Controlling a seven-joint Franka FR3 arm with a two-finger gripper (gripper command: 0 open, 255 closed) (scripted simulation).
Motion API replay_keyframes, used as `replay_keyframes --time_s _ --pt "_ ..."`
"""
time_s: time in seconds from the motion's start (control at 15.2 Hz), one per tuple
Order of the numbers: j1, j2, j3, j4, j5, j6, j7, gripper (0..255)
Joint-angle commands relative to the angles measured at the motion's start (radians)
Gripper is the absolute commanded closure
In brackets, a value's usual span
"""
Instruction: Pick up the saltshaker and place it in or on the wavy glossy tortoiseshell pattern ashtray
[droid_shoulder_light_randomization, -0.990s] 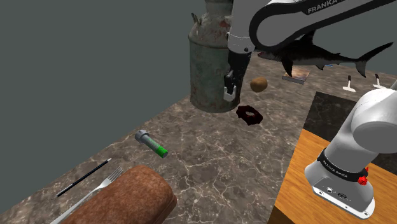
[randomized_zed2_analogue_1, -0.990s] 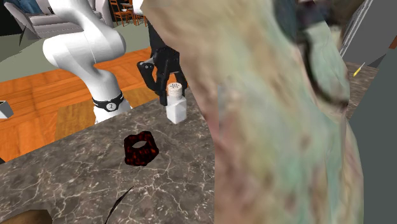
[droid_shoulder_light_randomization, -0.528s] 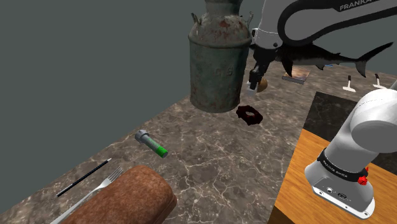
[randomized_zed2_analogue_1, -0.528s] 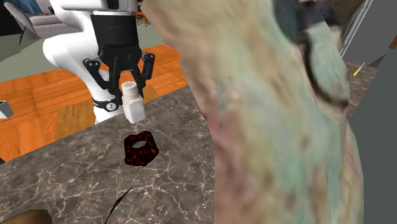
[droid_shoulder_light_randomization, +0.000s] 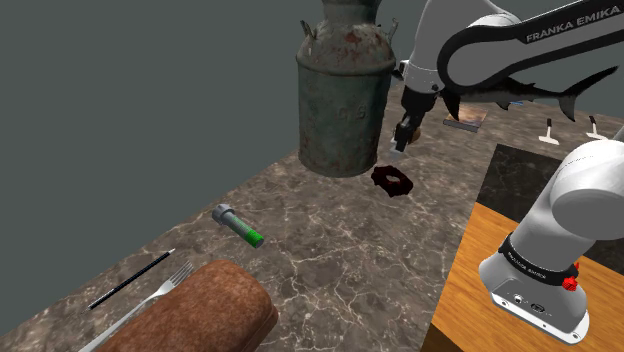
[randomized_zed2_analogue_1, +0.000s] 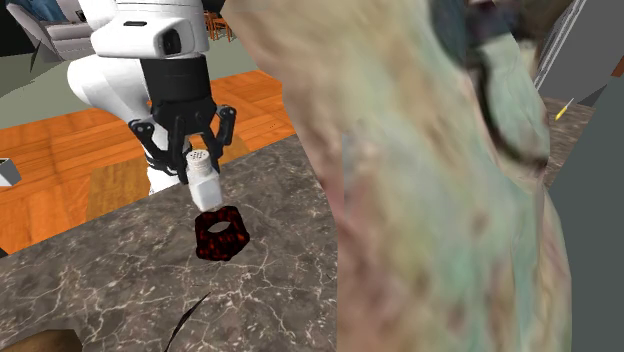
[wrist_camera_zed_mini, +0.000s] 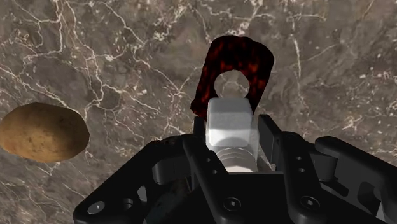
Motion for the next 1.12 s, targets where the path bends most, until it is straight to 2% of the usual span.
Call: replay_keyframes --time_s 0.0,0.46,0.99,1.06 --pt "0.0 0.007 0.001 -0.024 -0.001 0.032 0.003 255" --pt "-0.004 0.057 0.008 -0.089 -0.006 0.146 0.016 255" --pt "-0.004 0.057 0.009 -0.089 -0.006 0.146 0.016 255" --pt "-0.004 0.057 0.009 -0.089 -0.006 0.146 0.016 0"
